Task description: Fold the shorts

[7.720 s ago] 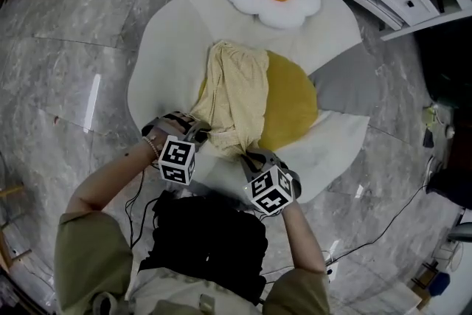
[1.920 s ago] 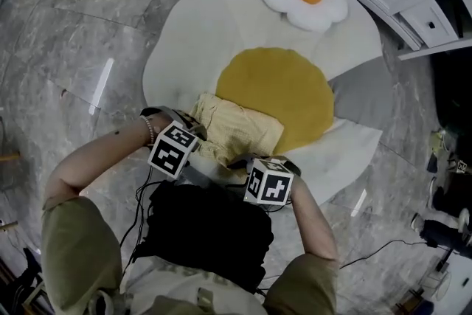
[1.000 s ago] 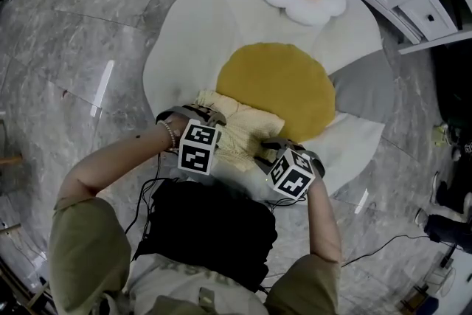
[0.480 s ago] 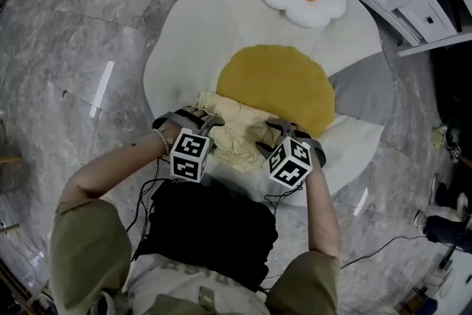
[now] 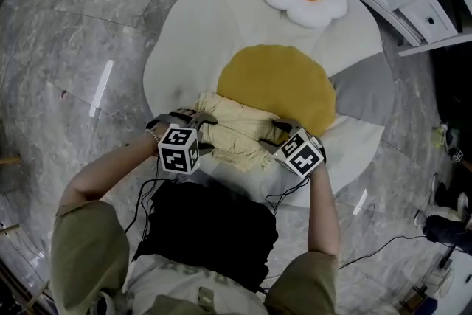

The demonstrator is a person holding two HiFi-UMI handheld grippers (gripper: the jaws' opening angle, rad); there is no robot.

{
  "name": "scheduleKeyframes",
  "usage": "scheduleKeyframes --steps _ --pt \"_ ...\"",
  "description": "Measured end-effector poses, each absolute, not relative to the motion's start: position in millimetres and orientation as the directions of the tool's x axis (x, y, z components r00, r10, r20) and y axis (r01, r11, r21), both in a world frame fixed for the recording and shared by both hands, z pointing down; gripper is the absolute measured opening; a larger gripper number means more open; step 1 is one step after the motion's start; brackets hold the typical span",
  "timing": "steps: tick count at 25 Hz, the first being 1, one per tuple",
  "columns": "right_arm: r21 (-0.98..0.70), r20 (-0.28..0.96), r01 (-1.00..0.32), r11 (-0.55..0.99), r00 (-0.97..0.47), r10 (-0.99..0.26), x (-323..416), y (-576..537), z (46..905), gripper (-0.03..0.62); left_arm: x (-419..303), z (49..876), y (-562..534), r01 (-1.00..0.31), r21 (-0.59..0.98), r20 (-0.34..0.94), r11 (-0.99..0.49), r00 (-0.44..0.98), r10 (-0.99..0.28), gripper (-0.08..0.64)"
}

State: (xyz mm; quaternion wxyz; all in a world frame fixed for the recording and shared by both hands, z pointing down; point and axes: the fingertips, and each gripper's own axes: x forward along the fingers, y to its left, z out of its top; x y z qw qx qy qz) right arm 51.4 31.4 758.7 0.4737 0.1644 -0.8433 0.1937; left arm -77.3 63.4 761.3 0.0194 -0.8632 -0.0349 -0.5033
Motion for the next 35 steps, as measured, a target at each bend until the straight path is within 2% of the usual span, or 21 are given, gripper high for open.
scheduleKeyframes --steps 3,5,7,9,11,14,16,20,21,25,29,35 --pt "-0.231 0.809 -0.490 0.840 -0.577 -0.114 50 29 744 0.264 -76 751 62 0.038 0.083 0.850 -0.996 0.520 0.091 0.293" --pt "-0.295 0.724 -0.545 0.785 -0.664 -0.189 54 22 723 0.264 -70 730 51 -0.046 0.145 0.795 -0.988 0.600 0.089 0.294" --pt "-0.375 0.598 -0.606 0.701 -0.736 -0.317 65 11 695 0.262 -65 702 31 -0.146 0.169 0.720 -0.975 0.694 0.021 0.293" --pt "-0.433 0.462 -0.661 0.613 -0.746 -0.479 80 -2 663 0.262 -65 671 6 -0.256 0.149 0.649 -0.955 0.754 -0.101 0.293" --pt "-0.438 0.343 -0.722 0.535 -0.685 -0.643 98 -11 626 0.262 -69 640 -17 -0.383 0.105 0.588 -0.918 0.768 -0.254 0.293" --pt "-0.395 0.210 -0.828 0.398 -0.503 -0.838 119 -9 562 0.253 -80 586 -41 -0.590 0.066 0.479 -0.805 0.726 -0.493 0.269" --pt "-0.339 0.172 -0.888 0.311 -0.384 -0.907 124 2 521 0.150 -88 543 -45 -0.700 0.050 0.405 -0.713 0.667 -0.626 0.192" --pt "-0.226 0.160 -0.956 0.187 -0.226 -0.961 119 22 436 0.083 -96 450 -36 -0.816 -0.022 0.258 -0.578 0.554 -0.791 0.162" --pt "-0.196 0.157 -0.969 0.148 -0.180 -0.971 119 26 414 0.046 -98 426 -32 -0.835 -0.037 0.231 -0.549 0.528 -0.817 0.122" --pt "-0.073 0.144 -0.996 0.042 -0.052 -0.988 118 33 328 0.021 -116 337 -23 -0.902 -0.033 0.168 -0.431 0.420 -0.892 0.036" --pt "-0.051 0.146 -0.999 0.017 -0.024 -0.989 115 32 246 0.020 -130 256 -24 -0.922 -0.041 0.160 -0.385 0.374 -0.913 0.017" --pt "-0.022 0.096 -0.999 0.035 -0.037 -0.995 112 36 122 0.018 -127 135 -21 -0.908 -0.080 0.135 -0.411 0.399 -0.907 0.015"
